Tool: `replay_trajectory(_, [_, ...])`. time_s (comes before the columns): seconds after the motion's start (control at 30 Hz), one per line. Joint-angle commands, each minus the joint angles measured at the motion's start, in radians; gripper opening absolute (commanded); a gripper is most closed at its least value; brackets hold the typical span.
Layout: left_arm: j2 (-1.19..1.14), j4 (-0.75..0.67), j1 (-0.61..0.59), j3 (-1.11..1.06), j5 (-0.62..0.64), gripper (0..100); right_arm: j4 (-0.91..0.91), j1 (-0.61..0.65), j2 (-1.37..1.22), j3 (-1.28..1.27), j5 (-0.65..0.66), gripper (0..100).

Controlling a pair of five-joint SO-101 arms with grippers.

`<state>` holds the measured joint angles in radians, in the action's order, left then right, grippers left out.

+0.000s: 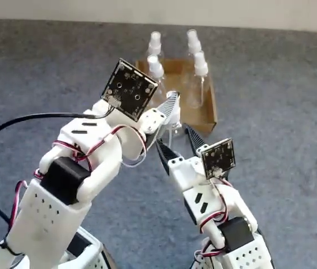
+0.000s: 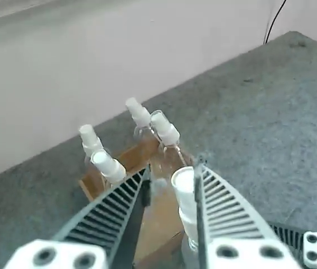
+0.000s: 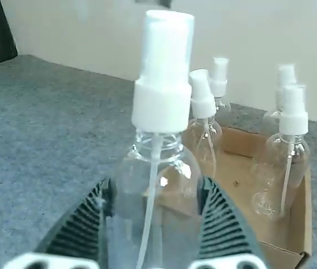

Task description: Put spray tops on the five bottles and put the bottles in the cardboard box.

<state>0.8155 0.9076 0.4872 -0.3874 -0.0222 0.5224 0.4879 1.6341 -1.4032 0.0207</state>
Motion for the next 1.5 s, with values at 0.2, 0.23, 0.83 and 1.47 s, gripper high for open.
replay_trajectory(0.2, [0.002, 0.005, -0.013, -0.071, -0.005, 12, -0.004, -0.013, 0.010, 0.015, -0.008, 0.4])
replay_trajectory(0.23, [0.002, 0.005, -0.013, -0.076, -0.005, 12, -0.004, -0.013, 0.010, 0.015, -0.008, 0.4])
replay_trajectory(0.83, [-0.122, 0.061, -0.073, 0.275, -0.006, 12, -0.005, -0.012, 0.010, 0.013, -0.006, 0.4])
replay_trajectory(1.47, [-0.064, 0.112, 0.013, 0.004, -0.072, 12, -0.005, -0.013, 0.010, 0.016, -0.006, 0.4])
